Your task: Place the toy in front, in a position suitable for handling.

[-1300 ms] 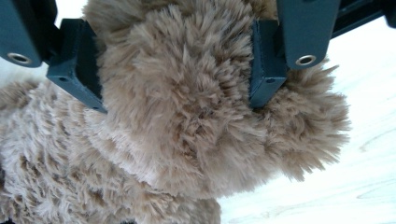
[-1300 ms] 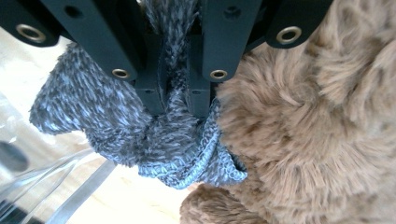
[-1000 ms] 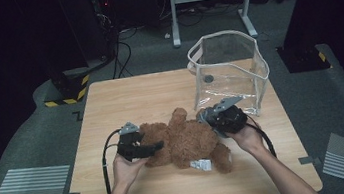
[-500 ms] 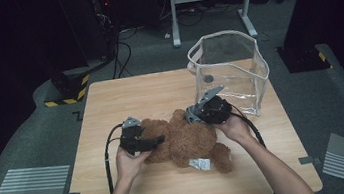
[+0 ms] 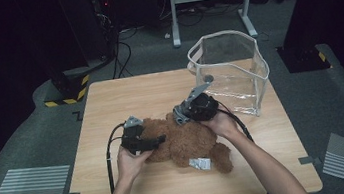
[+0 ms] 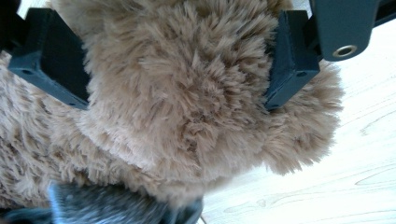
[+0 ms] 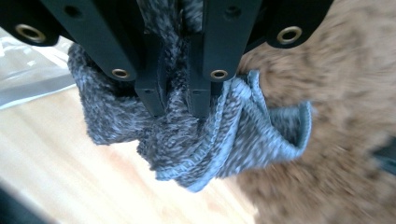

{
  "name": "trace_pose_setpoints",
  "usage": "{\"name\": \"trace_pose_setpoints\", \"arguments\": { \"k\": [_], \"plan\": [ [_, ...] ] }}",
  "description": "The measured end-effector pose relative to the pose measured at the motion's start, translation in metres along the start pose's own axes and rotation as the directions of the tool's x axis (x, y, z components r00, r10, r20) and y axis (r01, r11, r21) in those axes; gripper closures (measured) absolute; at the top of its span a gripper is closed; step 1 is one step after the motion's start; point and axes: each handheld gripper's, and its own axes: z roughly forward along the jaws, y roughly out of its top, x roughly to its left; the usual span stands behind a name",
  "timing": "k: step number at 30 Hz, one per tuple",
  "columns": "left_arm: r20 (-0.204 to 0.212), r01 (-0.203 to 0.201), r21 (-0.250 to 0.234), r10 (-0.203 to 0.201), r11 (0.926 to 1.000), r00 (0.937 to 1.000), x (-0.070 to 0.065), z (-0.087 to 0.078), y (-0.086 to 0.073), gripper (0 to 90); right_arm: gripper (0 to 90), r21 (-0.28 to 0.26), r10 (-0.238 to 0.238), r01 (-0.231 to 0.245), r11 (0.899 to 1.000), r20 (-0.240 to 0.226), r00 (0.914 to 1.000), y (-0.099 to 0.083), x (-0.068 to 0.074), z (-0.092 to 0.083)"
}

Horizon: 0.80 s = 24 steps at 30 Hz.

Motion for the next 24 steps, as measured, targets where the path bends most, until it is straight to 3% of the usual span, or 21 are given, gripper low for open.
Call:
{"name": "trace_pose_setpoints", "arguments": {
  "k": [5, 7, 10, 14, 16, 17, 18, 19, 21, 24],
  "plan": [
    [0.001, 0.001, -0.007, -0.001, 1.0000, 1.0000, 0.000, 0.001, 0.000, 16.8, 80.9, 0.096, 0.075, -0.076, 0.993, 0.015, 0.9971, -0.013, -0.018, 0.012],
    [0.001, 0.001, -0.008, -0.001, 1.0000, 1.0000, -0.001, 0.001, 0.001, 16.8, 80.9, 0.080, 0.103, -0.104, 0.991, 0.023, 0.9945, -0.014, -0.022, 0.007],
    [0.006, 0.005, -0.008, -0.005, 1.0000, 1.0000, -0.001, 0.002, 0.001, 16.6, 81.0, -0.003, 0.066, -0.066, 0.998, 0.000, 0.9978, -0.004, -0.015, -0.002],
    [0.003, -0.004, -0.003, 0.004, 1.0000, 1.0000, -0.001, 0.001, 0.000, 16.6, 81.0, -0.042, 0.003, -0.004, 0.999, -0.031, 0.9995, 0.016, -0.003, -0.004],
    [0.002, -0.005, -0.001, 0.005, 1.0000, 1.0000, -0.002, 0.001, 0.000, 16.6, 80.9, -0.015, -0.010, 0.009, 1.000, -0.053, 0.9986, 0.020, 0.002, 0.006],
    [0.001, -0.005, -0.001, 0.005, 1.0000, 1.0000, -0.002, 0.001, 0.000, 16.6, 80.9, 0.047, -0.016, 0.019, 0.999, -0.048, 0.9987, 0.019, 0.003, 0.015],
    [0.000, -0.007, 0.000, 0.007, 1.0000, 1.0000, -0.002, 0.001, 0.000, 16.6, 80.9, 0.071, -0.020, 0.023, 0.997, -0.038, 0.9991, 0.018, 0.003, 0.019],
    [0.001, -0.008, 0.000, 0.008, 1.0000, 1.0000, -0.002, 0.001, 0.000, 16.6, 80.9, 0.119, -0.006, 0.011, 0.993, -0.038, 0.9993, 0.013, -0.002, 0.027],
    [0.003, -0.006, -0.002, 0.006, 1.0000, 1.0000, -0.002, 0.001, 0.000, 16.6, 81.0, 0.139, 0.064, -0.057, 0.989, -0.041, 0.9971, 0.004, -0.014, 0.030],
    [0.005, -0.007, -0.003, 0.007, 1.0000, 1.0000, -0.001, 0.001, 0.000, 16.6, 81.0, 0.169, 0.100, -0.100, 0.981, 0.010, 0.9950, -0.005, -0.026, 0.025]
  ]
}}
